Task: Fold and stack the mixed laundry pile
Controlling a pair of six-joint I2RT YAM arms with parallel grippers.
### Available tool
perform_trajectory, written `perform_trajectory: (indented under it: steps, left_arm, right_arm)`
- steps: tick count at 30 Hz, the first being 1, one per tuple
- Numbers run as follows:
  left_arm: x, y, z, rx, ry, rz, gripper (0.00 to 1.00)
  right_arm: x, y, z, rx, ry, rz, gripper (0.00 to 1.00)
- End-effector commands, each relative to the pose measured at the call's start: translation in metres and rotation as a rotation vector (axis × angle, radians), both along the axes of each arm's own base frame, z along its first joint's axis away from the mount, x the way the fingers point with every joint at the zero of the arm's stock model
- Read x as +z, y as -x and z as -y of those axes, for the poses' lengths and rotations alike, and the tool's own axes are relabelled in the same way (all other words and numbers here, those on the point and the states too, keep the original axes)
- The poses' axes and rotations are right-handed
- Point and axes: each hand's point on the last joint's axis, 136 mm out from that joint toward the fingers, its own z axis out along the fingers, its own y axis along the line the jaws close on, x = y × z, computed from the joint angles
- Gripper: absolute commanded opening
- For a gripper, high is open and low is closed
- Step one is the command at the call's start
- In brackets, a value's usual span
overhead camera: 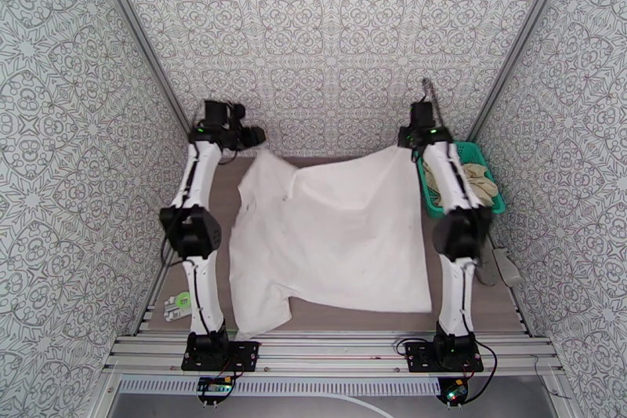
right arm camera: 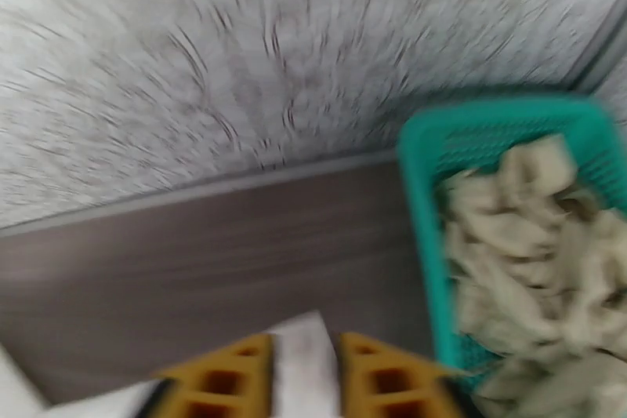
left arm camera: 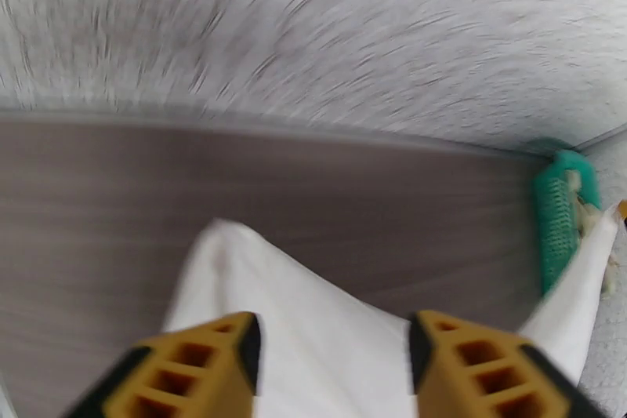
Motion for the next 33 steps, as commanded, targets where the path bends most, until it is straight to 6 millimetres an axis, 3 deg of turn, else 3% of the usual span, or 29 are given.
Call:
perform_trajectory:
  steps: [1, 3, 6, 8, 12, 16, 19, 24, 33]
  left_arm:
    - [0.028, -0.015, -0.004, 0.022, -0.014, 0.103, 0.75]
    - [0.027, -0.011, -0.005, 0.024, -0.029, 0.097, 0.79]
    - [0.037, 0.011, -0.002, 0.024, -0.064, 0.084, 0.77]
    - [0.047, 0.040, 0.004, 0.031, -0.105, 0.092, 0.75]
    - [0.039, 0.107, 0.025, 0.041, -0.102, 0.075, 0.75]
    - [0.004, 0.172, 0.061, -0.009, -0.100, 0.003, 0.72]
    - [-0.026, 0.203, 0.081, -0.058, -0.100, -0.060, 0.70]
    - [-0.070, 0.201, 0.077, -0.023, -0.099, -0.125, 0.67]
    - [-0.124, 0.147, 0.071, -0.018, -0.050, -0.204, 0.65]
  right_arm:
    - [0.011, -0.003, -0.001, 0.011, -0.006, 0.005, 0.65]
    - [0.004, 0.004, 0.000, 0.011, 0.002, -0.030, 0.69]
    - [0.010, 0.023, -0.004, 0.020, -0.006, -0.036, 0.71]
    - [0.025, 0.042, -0.014, 0.036, -0.032, -0.001, 0.72]
    - [0.020, 0.097, -0.034, 0.066, -0.084, -0.053, 0.72]
    - [-0.009, 0.153, -0.054, 0.094, -0.170, -0.128, 0.70]
    - [-0.041, 0.180, -0.061, 0.098, -0.182, -0.212, 0.66]
    - [-0.092, 0.187, -0.069, 0.072, -0.233, -0.329, 0.62]
    - [-0.133, 0.143, -0.062, -0.026, -0.240, -0.415, 0.62]
